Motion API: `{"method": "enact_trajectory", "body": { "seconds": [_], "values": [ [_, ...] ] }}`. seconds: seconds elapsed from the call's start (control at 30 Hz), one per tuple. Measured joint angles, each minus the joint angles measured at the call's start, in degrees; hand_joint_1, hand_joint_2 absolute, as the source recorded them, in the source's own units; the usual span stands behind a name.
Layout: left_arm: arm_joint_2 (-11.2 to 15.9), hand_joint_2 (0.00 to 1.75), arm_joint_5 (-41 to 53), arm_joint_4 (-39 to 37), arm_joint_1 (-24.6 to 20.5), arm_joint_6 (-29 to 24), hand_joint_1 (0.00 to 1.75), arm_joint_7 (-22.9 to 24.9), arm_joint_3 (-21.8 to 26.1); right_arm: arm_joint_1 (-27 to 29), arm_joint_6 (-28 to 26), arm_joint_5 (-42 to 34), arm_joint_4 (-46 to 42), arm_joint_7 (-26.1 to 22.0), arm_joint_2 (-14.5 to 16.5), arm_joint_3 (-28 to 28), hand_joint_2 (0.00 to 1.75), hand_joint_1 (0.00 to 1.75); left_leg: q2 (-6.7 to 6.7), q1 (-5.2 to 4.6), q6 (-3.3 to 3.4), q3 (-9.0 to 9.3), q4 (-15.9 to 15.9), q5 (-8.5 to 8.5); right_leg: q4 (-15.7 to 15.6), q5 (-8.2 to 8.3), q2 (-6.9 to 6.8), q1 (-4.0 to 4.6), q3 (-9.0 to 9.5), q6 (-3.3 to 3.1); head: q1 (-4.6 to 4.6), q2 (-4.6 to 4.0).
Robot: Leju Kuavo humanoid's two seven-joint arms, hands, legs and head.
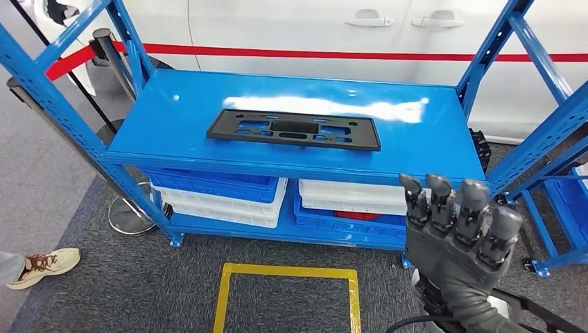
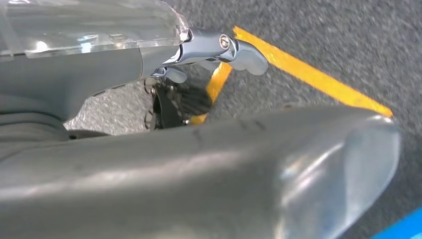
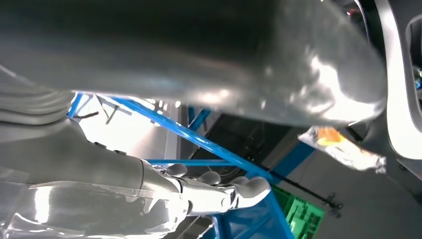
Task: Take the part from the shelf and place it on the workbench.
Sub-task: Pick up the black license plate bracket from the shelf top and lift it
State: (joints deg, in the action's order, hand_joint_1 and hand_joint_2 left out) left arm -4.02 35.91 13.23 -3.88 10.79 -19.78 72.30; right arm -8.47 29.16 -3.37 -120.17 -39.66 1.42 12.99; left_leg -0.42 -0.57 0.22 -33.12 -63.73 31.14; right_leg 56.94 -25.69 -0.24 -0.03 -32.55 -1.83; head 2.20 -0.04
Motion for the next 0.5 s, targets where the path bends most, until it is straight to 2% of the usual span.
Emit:
{"method": "enact_trajectory", "body": {
  "seconds": [0.07, 0.1, 0.13, 0.17, 0.23, 0.27, 0.3, 0.43, 0.47, 0.5],
  "values": [
    [0.0, 0.00, 0.1, 0.0, 0.1, 0.0, 0.00, 0.0, 0.0, 0.1, -0.6, 0.5, 0.8, 0.0, -0.2, 0.3, 0.00, 0.00, 0.04, 0.61, -0.84, -4.34, -7.2, 2.41, -0.2, -0.53, -0.08, -0.21, 0.71, 0.04, 0.07, 0.00],
    [0.0, 0.00, 0.1, 0.0, 0.1, 0.0, 0.00, 0.0, 0.0, 0.2, -1.2, 1.0, 1.4, 0.1, -0.3, 0.4, 0.00, 0.00, 0.06, 0.95, -1.21, -6.09, -9.6, 2.60, -0.2, -0.88, -0.07, -0.34, 1.05, 0.18, 0.08, -0.01],
    [0.0, 0.00, 0.1, 0.0, 0.2, 0.0, 0.00, 0.0, 0.0, 0.2, -2.2, 1.6, 2.2, 0.3, -0.4, 0.7, 0.00, 0.00, 0.08, 1.27, -1.57, -6.91, -10.0, 1.62, -0.2, -1.27, -0.02, -0.49, 1.50, 0.38, 0.08, -0.01],
    [0.0, 0.00, 0.1, 0.0, 0.3, 0.1, 0.00, 0.0, 0.0, 0.2, -3.5, 2.2, 3.3, 0.7, -0.7, 0.9, 0.00, 0.00, 0.11, 1.56, -1.90, -6.57, -8.0, -0.58, -0.1, -1.75, 0.04, -0.69, 2.09, 0.65, 0.08, -0.01],
    [0.0, 0.00, 0.1, 0.0, 0.3, 0.2, 0.00, 0.0, 0.1, 0.2, -6.1, 3.2, 5.9, 2.2, -1.1, 1.6, 0.00, 0.00, 0.30, 1.94, -2.42, -3.94, -0.9, -5.36, 0.1, -2.85, 0.13, -0.99, 3.24, 1.41, 0.08, -0.01],
    [0.0, 0.00, 0.1, 0.0, 0.3, 0.2, 0.00, 0.0, 0.1, 0.1, -7.3, 3.6, 7.3, 3.0, -1.3, 2.0, 0.00, 0.00, 0.37, 1.95, -2.27, -2.64, 2.2, -6.48, 0.3, -3.36, 0.15, -1.01, 3.57, 1.87, 0.09, -0.01],
    [0.0, 0.00, 0.1, -0.1, 0.2, 0.2, 0.00, 0.0, 0.1, -0.1, -8.4, 4.0, 8.7, 3.8, -1.5, 2.3, 0.00, 0.00, 0.41, 1.87, -1.91, -1.94, 3.8, -6.64, 0.4, -3.70, 0.17, -0.91, 3.70, 2.29, 0.07, 0.00],
    [0.0, 0.00, 0.0, -0.1, 0.2, 0.0, 0.00, 0.0, 0.3, -1.0, -11.8, 5.5, 13.8, 5.4, -1.7, 3.7, 0.00, 0.00, 0.17, 1.66, 0.28, -1.07, 4.8, -5.48, 1.6, -4.20, 0.16, -0.94, 3.62, 3.43, -0.06, 0.00],
    [0.0, 0.00, 0.0, -0.1, 0.2, 0.0, 0.00, 0.0, 0.3, -1.3, -12.1, 5.6, 14.6, 5.4, -1.7, 4.0, 0.00, 0.00, 0.09, 1.69, 0.70, -0.65, 5.0, -5.29, 3.3, -4.79, 0.16, -1.02, 2.78, 3.60, -0.13, 0.00],
    [0.0, 0.00, 0.0, -0.1, 0.2, 0.0, 0.00, 0.0, 0.3, -1.5, -12.3, 5.7, 15.2, 5.4, -1.7, 4.2, 0.00, 0.00, 0.05, 1.71, 1.07, -0.22, 5.1, -5.05, 6.1, -5.79, 0.17, -1.06, 1.13, 3.74, -0.18, 0.00]
  ]
}}
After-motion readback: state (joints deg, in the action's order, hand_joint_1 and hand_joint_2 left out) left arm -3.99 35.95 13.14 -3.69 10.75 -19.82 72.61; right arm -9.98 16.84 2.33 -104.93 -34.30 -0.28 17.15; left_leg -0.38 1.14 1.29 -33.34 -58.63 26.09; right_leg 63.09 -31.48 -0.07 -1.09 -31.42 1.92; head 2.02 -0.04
